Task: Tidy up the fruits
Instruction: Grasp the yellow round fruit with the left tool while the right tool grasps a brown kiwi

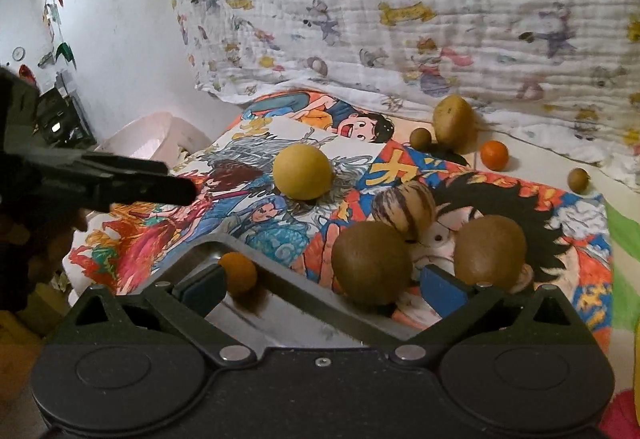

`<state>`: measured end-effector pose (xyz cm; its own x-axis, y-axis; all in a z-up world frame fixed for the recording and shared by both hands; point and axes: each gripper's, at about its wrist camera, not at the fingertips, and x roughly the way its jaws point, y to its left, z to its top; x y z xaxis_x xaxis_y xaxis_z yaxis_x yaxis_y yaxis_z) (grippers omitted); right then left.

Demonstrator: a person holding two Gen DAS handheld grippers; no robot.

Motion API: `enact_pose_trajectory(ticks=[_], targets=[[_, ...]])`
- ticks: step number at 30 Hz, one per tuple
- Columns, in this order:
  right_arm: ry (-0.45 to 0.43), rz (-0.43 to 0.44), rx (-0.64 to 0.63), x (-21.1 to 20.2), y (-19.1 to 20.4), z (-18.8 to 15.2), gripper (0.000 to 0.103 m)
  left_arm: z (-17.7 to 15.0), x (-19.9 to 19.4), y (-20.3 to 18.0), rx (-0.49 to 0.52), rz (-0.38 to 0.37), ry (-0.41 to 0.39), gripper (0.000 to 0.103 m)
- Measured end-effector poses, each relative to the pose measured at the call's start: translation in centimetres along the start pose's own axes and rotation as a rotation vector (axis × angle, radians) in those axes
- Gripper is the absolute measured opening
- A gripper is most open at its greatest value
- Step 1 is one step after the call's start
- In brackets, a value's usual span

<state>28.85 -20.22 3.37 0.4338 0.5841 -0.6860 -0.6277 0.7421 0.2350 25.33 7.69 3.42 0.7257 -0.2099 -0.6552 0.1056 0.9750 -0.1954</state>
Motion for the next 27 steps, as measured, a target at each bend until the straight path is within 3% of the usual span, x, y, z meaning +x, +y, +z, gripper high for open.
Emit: enact_pose_trajectory(ticks=[11, 22, 27], targets=[[0.033, -0.05, -0.077, 3.7, -0.2, 1.0, 0.102, 2.4, 5.9, 0.3, 0.032, -0.01, 0.035, 0.102], [0.056, -0.065, -0.082, 5.5, -0.8, 1.0, 0.085, 3.0, 10.0, 0.9, 0.022, -0.051, 0.065, 0.102], [0.061, -0.081, -0.083, 6.0, -1.0, 0.7, 0.076, 2.7, 10.9, 0.5, 0.055, -0.05, 0.072, 0.097]])
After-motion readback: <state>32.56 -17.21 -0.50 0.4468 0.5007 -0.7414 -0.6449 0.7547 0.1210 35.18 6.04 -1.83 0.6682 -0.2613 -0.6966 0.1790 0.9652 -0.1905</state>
